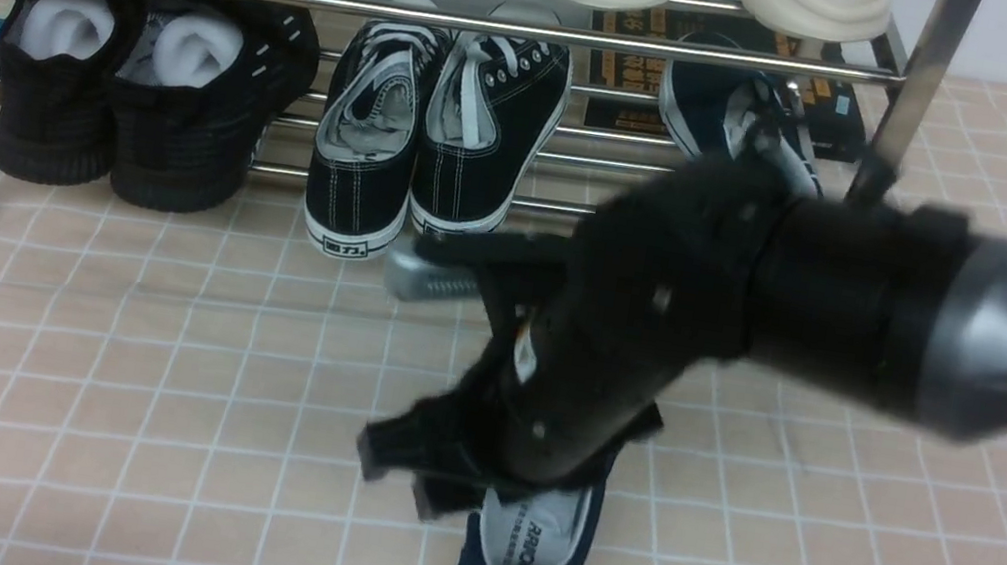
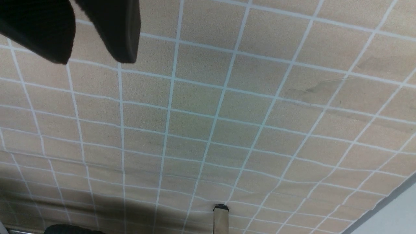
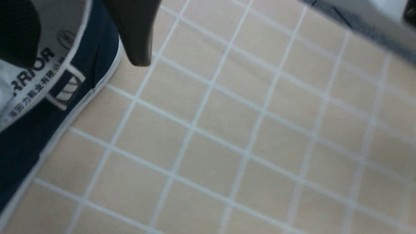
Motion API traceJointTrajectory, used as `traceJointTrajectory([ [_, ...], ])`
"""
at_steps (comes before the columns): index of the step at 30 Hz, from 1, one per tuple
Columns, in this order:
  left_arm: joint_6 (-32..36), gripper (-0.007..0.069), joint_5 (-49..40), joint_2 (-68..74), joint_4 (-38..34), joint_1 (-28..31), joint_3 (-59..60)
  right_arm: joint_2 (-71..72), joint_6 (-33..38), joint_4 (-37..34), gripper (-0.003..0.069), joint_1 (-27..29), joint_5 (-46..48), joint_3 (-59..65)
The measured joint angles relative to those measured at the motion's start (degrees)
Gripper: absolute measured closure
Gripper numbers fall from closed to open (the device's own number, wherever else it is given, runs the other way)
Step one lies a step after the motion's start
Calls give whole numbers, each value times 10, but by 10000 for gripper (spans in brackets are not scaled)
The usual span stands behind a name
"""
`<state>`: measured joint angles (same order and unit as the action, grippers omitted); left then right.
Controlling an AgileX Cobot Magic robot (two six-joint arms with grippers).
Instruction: Take the shoes off the shelf from the light coffee tablecloth by hand.
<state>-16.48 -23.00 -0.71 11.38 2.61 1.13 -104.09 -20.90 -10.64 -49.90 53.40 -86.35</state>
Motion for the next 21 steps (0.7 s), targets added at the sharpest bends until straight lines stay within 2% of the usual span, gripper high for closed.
traceJointTrajectory([
  [3, 0, 383, 0, 0, 0, 0, 0, 16, 44, -5, 325, 20, 46, -65],
  [8, 0, 383, 0, 0, 0, 0, 0, 27, 88, 28, 620, 83, 104, -146],
  [10, 0, 383, 0, 0, 0, 0, 0, 27, 94, 51, 667, 107, 103, -157],
  [15, 0, 383, 0, 0, 0, 0, 0, 8, 96, 112, 660, 151, 59, -161],
  [18, 0, 383, 0, 0, 0, 0, 0, -16, 96, 161, 603, 166, 21, -162],
  [21, 0, 383, 0, 0, 0, 0, 0, -40, 96, 202, 501, 176, -4, -162],
])
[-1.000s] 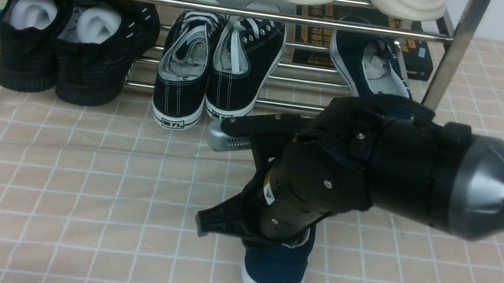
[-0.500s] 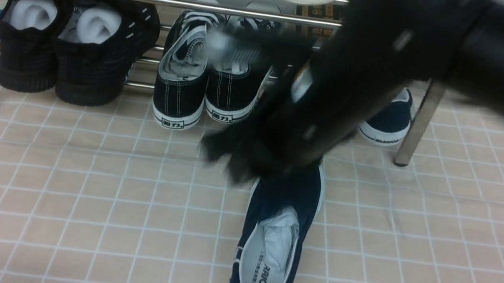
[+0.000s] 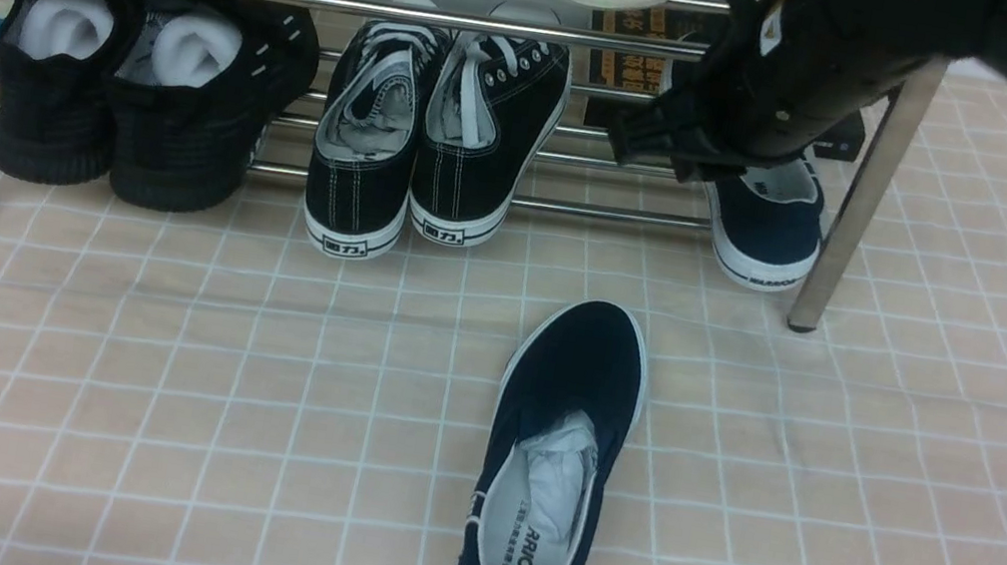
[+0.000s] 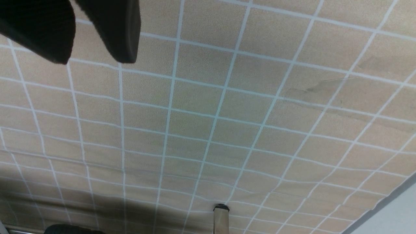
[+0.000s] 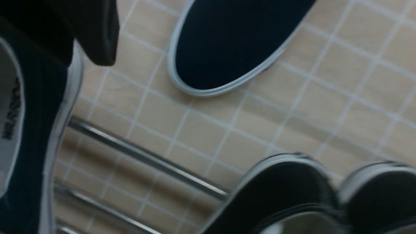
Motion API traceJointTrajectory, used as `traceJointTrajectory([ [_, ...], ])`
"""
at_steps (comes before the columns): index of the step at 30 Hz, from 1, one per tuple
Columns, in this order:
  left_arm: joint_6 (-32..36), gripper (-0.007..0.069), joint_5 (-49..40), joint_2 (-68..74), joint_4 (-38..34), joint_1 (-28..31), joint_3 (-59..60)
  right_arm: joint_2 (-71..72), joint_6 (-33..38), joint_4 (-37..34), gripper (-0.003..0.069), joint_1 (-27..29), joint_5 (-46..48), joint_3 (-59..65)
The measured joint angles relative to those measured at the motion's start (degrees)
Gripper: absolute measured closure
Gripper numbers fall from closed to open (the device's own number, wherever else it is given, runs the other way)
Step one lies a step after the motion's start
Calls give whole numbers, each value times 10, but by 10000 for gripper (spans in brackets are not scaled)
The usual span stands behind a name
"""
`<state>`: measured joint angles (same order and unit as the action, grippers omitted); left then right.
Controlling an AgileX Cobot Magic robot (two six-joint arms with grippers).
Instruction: Take the shoes off the shelf from the light coffee tablecloth by hand.
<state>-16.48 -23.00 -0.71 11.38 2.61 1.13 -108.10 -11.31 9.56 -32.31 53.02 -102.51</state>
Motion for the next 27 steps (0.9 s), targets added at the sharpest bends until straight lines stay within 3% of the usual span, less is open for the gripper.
traceJointTrajectory([
  [5, 0, 383, 0, 0, 0, 0, 0, -48, -26, 40, 315, 19, -60, 0],
  [9, 0, 383, 0, 0, 0, 0, 0, -69, -55, 46, 253, 32, -84, 0],
  [24, 0, 383, 0, 0, 0, 0, 0, -116, -81, 84, 235, 53, -108, -1],
  [27, 0, 383, 0, 0, 0, 0, 0, -116, -86, 84, 265, 53, -107, -1],
])
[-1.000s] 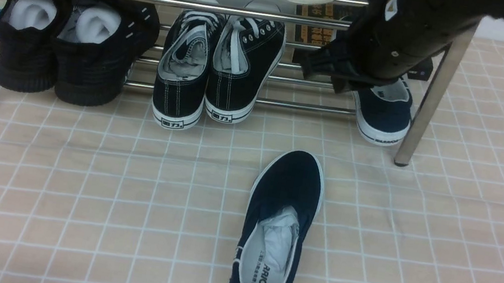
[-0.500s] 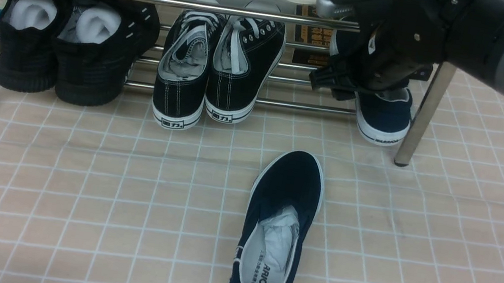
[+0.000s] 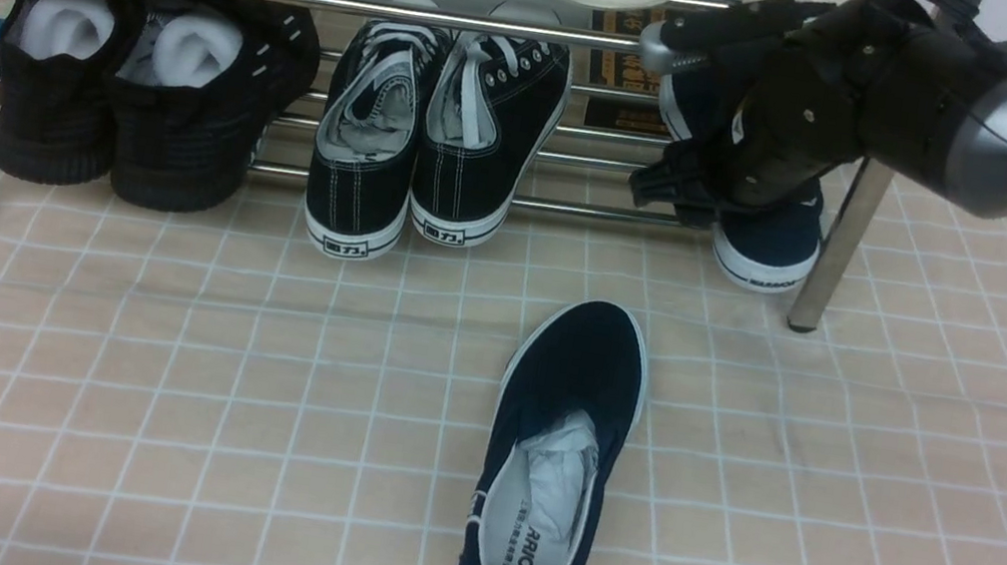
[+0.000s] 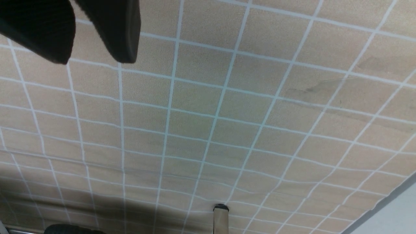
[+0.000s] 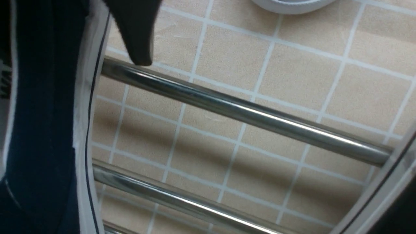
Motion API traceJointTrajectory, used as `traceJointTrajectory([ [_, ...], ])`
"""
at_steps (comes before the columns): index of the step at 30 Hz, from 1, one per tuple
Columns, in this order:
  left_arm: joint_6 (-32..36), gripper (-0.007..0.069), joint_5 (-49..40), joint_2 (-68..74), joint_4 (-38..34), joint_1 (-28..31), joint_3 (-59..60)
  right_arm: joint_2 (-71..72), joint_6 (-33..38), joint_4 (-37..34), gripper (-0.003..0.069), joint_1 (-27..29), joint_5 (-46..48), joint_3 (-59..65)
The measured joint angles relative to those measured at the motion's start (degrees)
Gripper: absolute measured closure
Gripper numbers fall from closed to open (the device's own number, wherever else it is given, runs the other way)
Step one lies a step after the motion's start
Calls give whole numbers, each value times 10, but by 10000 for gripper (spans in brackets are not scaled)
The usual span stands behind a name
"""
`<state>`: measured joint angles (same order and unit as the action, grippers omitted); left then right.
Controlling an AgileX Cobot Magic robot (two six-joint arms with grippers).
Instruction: Take the shoes off the shelf from the light coffee tablecloth by hand.
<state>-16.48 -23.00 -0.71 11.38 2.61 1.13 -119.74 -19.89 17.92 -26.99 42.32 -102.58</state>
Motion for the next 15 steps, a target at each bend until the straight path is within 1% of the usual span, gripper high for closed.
traceJointTrajectory([
  [1, 0, 383, 0, 0, 0, 0, 0, 0, 0, 0, 289, 0, 2, -1],
  [3, 0, 384, 0, 0, 0, 0, 0, 0, 2, -4, 414, 0, 12, -1],
  [4, 0, 385, 0, 0, 0, 0, 0, 0, 4, -5, 442, 0, 16, -1],
  [5, 0, 385, 0, 0, 0, 0, 0, 0, 13, -13, 561, 1, 27, -1],
  [7, 0, 385, 0, 0, 0, 0, 0, 2, 21, -32, 631, 1, 39, -1],
  [10, 0, 385, 0, 0, 0, 0, 0, 17, 57, -75, 642, 1, 91, -1],
  [13, 0, 385, 0, 0, 0, 0, 0, 46, 104, -138, 642, 1, 180, -1],
  [15, 0, 385, 0, 0, 0, 0, 0, 66, 120, -168, 642, 0, 228, -1],
])
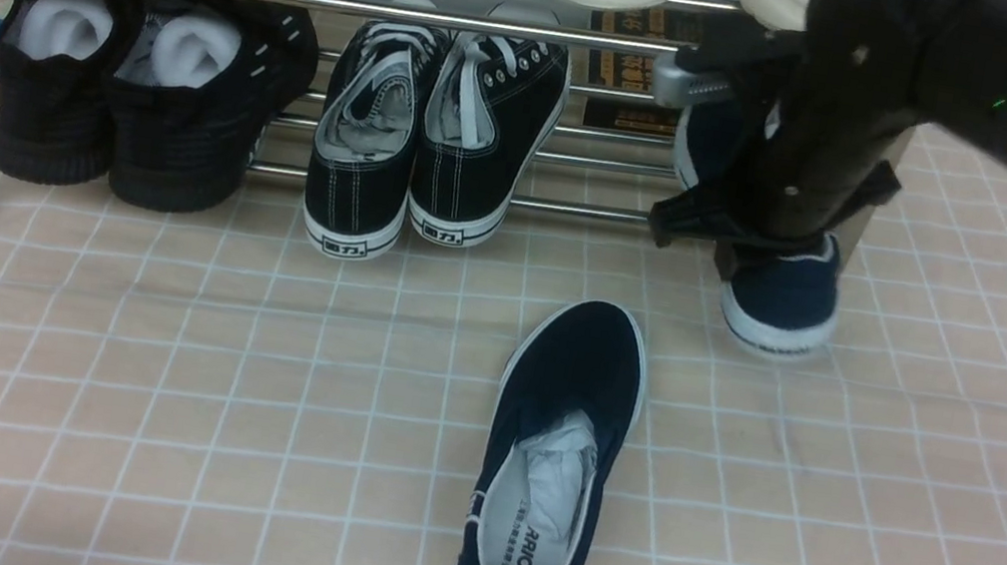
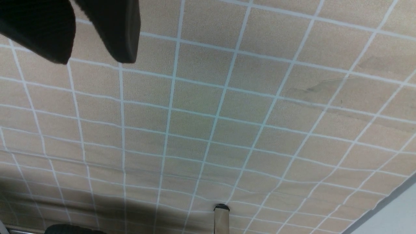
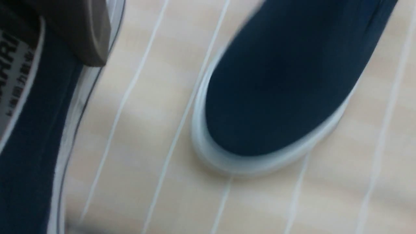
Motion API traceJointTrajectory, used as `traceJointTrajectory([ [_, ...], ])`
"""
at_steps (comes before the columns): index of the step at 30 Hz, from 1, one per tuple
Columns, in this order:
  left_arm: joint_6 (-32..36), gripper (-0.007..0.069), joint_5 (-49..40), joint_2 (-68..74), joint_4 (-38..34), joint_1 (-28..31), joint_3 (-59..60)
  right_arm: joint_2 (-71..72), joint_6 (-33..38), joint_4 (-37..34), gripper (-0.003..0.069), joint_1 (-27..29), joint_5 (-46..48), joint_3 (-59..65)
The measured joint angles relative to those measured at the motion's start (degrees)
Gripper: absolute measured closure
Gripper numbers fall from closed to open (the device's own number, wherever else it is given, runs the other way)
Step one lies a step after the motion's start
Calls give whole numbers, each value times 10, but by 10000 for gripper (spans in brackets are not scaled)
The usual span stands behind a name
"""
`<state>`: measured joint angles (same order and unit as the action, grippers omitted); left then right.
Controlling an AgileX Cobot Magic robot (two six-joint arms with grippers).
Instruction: Take the shoes off the shelf from the light coffee tablecloth by hand.
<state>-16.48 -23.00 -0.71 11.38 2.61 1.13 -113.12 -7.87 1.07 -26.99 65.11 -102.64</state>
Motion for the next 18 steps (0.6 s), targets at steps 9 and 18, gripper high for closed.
traceJointTrajectory([
  [9, 0, 385, 0, 0, 0, 0, 0, 118, -1, -48, 642, -26, 52, 113],
  [18, 0, 385, 0, 0, 0, 0, 0, 179, -71, -53, 642, -66, -29, 291],
])
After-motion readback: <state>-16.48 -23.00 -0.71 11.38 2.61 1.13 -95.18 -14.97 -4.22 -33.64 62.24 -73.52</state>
